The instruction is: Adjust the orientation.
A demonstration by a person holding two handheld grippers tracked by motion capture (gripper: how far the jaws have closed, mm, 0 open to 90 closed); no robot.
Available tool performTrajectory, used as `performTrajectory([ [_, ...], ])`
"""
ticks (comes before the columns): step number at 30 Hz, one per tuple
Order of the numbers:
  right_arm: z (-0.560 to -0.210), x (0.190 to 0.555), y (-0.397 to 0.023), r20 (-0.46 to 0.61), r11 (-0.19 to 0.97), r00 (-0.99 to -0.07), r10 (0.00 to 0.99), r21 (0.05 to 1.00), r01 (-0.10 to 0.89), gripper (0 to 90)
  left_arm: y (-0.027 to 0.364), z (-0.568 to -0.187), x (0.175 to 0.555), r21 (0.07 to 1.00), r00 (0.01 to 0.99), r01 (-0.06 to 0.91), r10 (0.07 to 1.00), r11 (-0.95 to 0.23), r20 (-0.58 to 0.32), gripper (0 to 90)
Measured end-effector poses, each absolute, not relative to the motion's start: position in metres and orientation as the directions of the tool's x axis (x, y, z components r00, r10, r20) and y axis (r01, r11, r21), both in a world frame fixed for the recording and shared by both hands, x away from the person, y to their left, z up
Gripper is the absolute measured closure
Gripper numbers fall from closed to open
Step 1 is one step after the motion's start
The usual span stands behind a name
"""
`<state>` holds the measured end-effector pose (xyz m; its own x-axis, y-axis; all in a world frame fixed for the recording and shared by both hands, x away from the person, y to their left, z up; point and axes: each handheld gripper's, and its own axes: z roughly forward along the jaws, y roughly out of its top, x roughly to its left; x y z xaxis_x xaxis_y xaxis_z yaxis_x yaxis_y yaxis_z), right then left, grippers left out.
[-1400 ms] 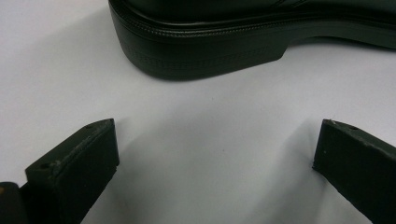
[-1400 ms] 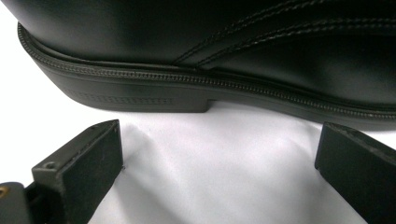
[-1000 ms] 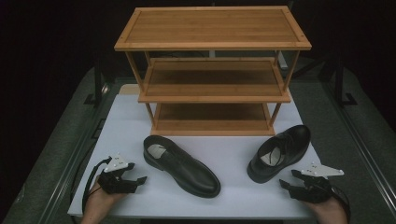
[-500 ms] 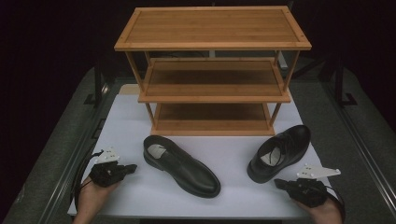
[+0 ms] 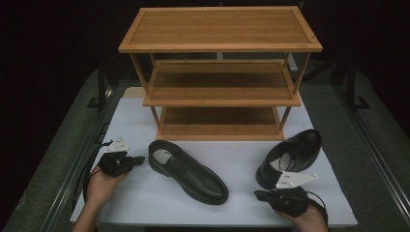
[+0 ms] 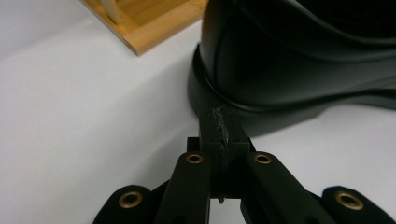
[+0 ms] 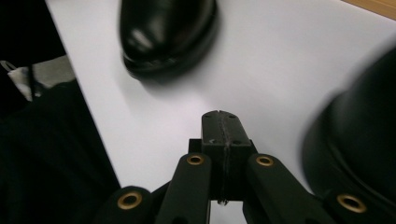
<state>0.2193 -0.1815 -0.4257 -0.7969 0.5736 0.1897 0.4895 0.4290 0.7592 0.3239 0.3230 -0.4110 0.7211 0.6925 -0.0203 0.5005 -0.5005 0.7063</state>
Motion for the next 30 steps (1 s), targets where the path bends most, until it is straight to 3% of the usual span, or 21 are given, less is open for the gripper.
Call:
performTrajectory([
  [16,-0.423,0.226,-0.108,0.215,0.477,-0.881,0.421,0.774,0.416,89.7,0.304,-0.412,0.372,0.73,0.756,0.447,0.655,-0.518,0.002,90.0],
  [30,-0.434,0.224,-0.063,0.209,0.524,-0.919,0.333,0.77,0.365,89.7,0.302,-0.429,0.387,0.758,0.768,0.461,0.636,-0.462,-0.08,90.0],
])
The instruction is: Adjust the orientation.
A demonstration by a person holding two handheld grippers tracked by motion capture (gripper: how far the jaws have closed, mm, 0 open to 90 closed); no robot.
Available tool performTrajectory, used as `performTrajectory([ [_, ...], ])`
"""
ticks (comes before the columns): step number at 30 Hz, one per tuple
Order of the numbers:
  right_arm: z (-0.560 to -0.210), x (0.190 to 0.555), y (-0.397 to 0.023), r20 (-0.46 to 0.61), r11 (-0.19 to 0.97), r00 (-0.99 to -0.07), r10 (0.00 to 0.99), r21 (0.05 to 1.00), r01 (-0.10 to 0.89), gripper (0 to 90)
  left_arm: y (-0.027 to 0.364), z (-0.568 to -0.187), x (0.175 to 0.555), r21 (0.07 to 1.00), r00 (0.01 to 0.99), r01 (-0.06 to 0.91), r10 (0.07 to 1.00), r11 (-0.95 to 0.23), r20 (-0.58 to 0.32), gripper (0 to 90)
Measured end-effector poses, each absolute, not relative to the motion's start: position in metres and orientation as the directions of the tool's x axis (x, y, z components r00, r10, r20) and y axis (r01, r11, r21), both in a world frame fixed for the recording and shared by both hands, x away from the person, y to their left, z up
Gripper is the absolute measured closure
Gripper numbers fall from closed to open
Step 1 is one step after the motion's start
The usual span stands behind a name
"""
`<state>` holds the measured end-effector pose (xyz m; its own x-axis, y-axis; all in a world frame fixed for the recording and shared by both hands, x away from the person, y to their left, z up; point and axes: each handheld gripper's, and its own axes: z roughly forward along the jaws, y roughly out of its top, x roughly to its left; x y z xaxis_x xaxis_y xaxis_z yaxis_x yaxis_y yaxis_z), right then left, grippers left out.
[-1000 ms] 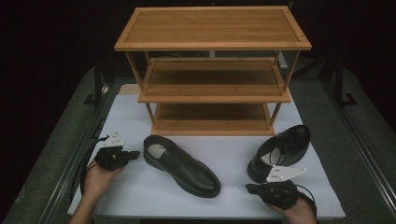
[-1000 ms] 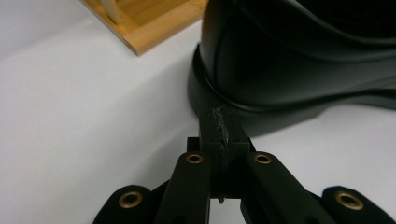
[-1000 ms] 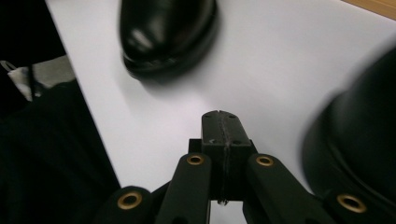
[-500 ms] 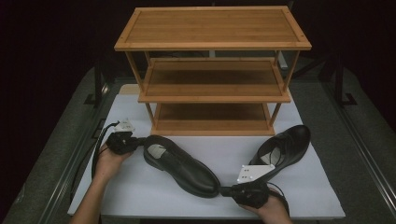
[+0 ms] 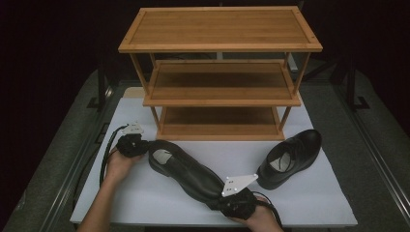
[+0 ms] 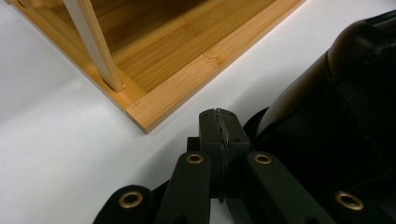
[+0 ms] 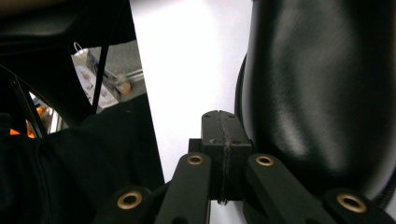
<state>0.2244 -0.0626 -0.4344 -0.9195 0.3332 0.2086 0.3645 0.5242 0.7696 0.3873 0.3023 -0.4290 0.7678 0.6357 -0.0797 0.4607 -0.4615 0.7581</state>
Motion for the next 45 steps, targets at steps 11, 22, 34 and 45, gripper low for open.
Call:
performTrajectory([
  [11,-0.439,0.226,-0.064,0.198,0.531,-0.917,0.345,0.765,0.365,89.9,0.306,-0.43,0.386,0.758,0.775,0.468,0.623,-0.454,-0.105,90.0],
  [22,-0.439,0.236,-0.078,0.196,0.512,-0.894,0.403,0.761,0.398,89.9,0.314,-0.426,0.371,0.737,0.796,0.46,0.598,-0.496,-0.094,90.0],
  [34,-0.439,0.26,-0.087,0.188,0.49,-0.858,0.478,0.754,0.438,89.9,0.326,-0.428,0.337,0.742,0.816,0.461,0.561,-0.487,-0.139,90.0],
  [45,-0.439,0.274,-0.092,0.166,0.46,-0.816,0.553,0.757,0.465,89.9,0.329,-0.43,0.312,0.744,0.835,0.464,0.517,-0.482,-0.186,90.0],
])
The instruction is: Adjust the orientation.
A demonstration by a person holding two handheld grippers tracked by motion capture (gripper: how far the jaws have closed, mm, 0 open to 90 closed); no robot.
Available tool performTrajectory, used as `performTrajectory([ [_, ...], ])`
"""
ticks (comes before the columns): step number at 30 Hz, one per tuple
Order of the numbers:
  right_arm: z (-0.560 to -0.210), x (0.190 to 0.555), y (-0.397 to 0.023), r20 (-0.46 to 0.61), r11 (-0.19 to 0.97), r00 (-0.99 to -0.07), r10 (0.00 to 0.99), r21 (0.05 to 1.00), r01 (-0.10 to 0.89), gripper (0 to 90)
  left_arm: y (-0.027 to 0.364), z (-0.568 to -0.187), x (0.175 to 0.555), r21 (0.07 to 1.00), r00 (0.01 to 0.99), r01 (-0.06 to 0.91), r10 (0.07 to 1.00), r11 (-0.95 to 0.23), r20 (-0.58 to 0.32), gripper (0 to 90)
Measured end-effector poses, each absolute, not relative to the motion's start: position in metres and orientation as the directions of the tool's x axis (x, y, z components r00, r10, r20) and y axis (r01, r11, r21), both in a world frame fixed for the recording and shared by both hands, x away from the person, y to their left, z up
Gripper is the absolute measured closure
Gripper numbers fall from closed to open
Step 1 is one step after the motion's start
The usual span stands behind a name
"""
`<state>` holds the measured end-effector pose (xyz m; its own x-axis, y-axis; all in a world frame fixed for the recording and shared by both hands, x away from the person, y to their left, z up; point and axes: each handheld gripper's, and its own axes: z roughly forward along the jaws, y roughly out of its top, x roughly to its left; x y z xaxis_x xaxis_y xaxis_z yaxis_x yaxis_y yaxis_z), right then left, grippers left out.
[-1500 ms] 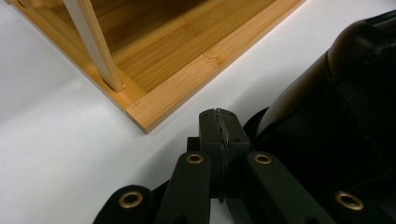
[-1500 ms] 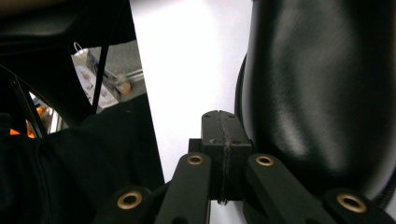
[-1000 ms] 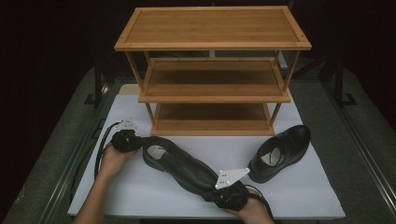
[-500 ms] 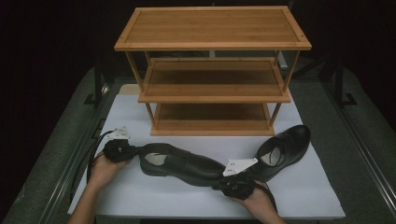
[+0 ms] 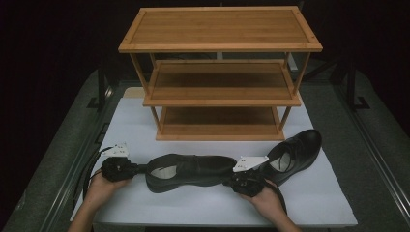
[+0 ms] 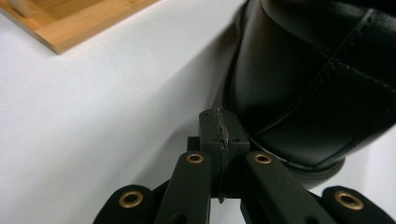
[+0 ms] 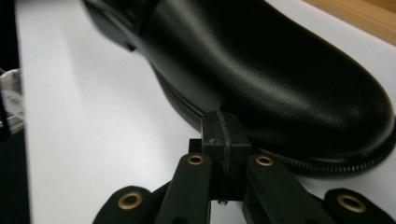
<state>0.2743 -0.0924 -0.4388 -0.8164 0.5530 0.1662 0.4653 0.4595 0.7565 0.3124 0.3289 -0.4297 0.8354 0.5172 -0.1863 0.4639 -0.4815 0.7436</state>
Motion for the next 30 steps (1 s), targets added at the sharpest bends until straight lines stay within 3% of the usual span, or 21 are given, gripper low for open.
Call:
performTrajectory([
  [18,-0.442,0.299,-0.084,0.152,0.37,-0.711,0.686,0.769,0.521,89.9,0.311,-0.429,0.285,0.736,0.874,0.438,0.436,-0.516,-0.215,90.0],
  [30,-0.444,0.313,-0.075,0.167,0.327,-0.684,0.71,0.782,0.531,89.9,0.29,-0.428,0.274,0.745,0.911,0.389,0.346,-0.542,-0.224,90.0],
])
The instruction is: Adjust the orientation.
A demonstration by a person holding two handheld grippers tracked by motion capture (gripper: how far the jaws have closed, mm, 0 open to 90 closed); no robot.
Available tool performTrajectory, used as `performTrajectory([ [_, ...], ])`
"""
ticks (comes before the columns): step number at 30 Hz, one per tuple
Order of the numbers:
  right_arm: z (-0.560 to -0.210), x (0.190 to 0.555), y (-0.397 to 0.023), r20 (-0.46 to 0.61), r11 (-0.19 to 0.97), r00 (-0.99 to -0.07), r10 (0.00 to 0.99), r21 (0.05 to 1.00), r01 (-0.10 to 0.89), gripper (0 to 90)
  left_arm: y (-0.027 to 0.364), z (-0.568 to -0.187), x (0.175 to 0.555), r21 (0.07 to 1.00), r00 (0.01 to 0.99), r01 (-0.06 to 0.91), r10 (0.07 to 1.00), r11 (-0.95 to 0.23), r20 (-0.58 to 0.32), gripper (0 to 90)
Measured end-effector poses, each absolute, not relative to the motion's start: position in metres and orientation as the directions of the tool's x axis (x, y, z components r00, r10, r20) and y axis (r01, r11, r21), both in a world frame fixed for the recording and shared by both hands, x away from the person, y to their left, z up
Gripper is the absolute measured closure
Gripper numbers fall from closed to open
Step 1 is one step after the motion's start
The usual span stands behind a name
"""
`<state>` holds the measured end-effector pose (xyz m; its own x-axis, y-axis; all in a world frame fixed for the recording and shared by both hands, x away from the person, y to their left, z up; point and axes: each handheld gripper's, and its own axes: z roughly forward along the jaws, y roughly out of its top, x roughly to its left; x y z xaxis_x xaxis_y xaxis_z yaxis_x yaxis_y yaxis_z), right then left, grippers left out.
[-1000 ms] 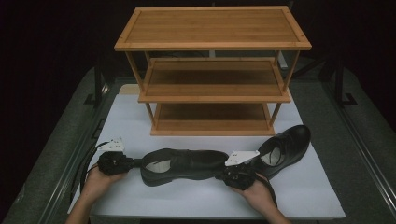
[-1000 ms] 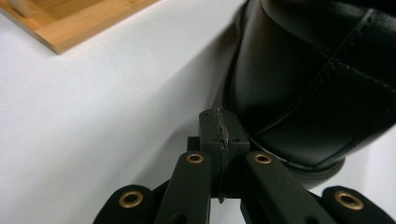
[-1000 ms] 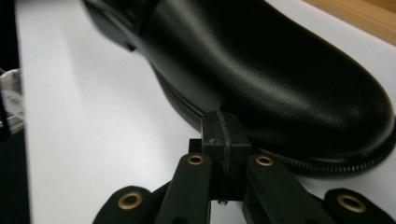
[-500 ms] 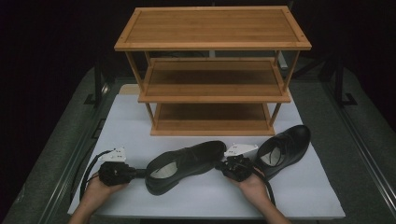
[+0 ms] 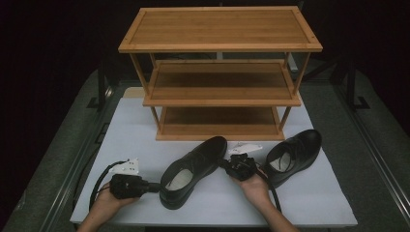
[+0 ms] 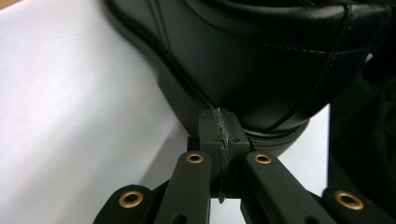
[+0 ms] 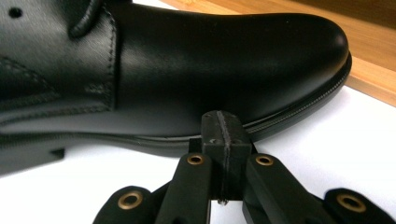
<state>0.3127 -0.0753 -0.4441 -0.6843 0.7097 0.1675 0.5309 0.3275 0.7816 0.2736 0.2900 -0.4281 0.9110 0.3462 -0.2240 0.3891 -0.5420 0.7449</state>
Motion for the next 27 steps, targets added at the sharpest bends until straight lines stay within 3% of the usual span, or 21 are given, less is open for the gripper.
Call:
performTrajectory([
  [27,-0.443,0.339,-0.044,0.175,0.328,-0.705,0.687,0.791,0.517,89.9,0.245,-0.431,0.261,0.739,0.95,0.313,0.192,-0.596,-0.247,90.0],
])
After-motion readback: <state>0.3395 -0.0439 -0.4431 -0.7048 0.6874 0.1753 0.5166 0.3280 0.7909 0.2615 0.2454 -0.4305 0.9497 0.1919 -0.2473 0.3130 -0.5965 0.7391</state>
